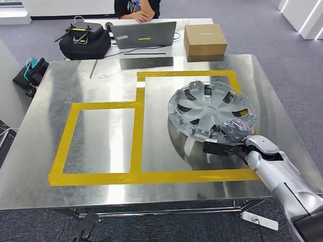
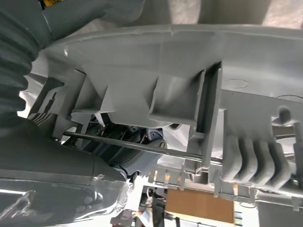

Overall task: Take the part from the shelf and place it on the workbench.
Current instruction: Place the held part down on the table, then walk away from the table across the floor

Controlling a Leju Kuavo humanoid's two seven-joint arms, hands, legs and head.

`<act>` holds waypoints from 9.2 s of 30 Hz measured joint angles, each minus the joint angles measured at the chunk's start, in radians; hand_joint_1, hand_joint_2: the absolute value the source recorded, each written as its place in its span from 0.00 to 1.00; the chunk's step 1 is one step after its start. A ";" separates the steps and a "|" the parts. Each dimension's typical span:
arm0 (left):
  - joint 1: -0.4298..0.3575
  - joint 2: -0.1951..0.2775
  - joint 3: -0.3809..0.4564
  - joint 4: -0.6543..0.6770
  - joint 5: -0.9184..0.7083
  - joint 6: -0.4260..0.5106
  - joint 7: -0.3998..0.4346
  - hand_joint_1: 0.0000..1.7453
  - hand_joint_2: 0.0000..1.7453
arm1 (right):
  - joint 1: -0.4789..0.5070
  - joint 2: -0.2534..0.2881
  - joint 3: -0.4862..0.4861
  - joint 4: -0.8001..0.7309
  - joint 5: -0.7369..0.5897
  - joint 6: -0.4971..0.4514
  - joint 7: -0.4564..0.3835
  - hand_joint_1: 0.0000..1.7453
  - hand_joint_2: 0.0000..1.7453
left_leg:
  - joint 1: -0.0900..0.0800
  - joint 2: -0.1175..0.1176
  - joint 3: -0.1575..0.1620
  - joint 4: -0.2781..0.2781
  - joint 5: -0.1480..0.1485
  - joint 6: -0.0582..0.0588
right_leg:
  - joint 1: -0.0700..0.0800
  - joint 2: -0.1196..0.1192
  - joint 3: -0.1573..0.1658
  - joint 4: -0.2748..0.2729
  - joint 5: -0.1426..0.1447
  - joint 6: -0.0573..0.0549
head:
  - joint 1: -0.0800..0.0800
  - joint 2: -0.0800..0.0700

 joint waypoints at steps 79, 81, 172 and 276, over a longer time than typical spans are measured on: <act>0.010 -0.001 0.037 0.000 -0.032 -0.024 -0.036 0.00 0.00 | 0.413 -0.069 -0.193 -0.700 -0.114 -0.402 -0.062 0.00 0.00 | 0.000 -0.005 -0.007 0.000 -0.003 0.002 | 0.000 -0.009 -0.003 -0.002 -0.004 -0.001 | 0.000 0.000; 0.012 -0.001 0.039 0.000 -0.033 -0.022 -0.036 0.00 0.00 | 0.426 -0.069 -0.209 -0.717 -0.068 -0.432 -0.046 0.00 0.00 | 0.000 -0.005 -0.007 0.000 -0.003 0.002 | 0.000 -0.009 -0.003 -0.002 -0.004 -0.001 | 0.000 0.000; 0.039 -0.035 0.162 0.000 -0.010 0.115 0.109 0.00 0.00 | 0.723 0.101 -0.501 -1.131 -0.606 -0.446 -0.249 0.00 0.00 | 0.033 -0.001 0.152 -0.039 -0.106 -0.041 | -0.010 -0.030 -0.051 -0.033 0.087 0.014 | -0.014 0.000; 0.056 -0.064 0.290 0.000 -0.071 0.120 0.089 0.00 0.00 | 0.750 0.244 -1.574 0.265 -0.514 -0.282 0.198 0.00 0.00 | 0.048 0.069 0.099 -0.029 -0.071 -0.010 | -0.035 -0.035 -0.089 0.165 -0.044 0.065 | 0.019 0.000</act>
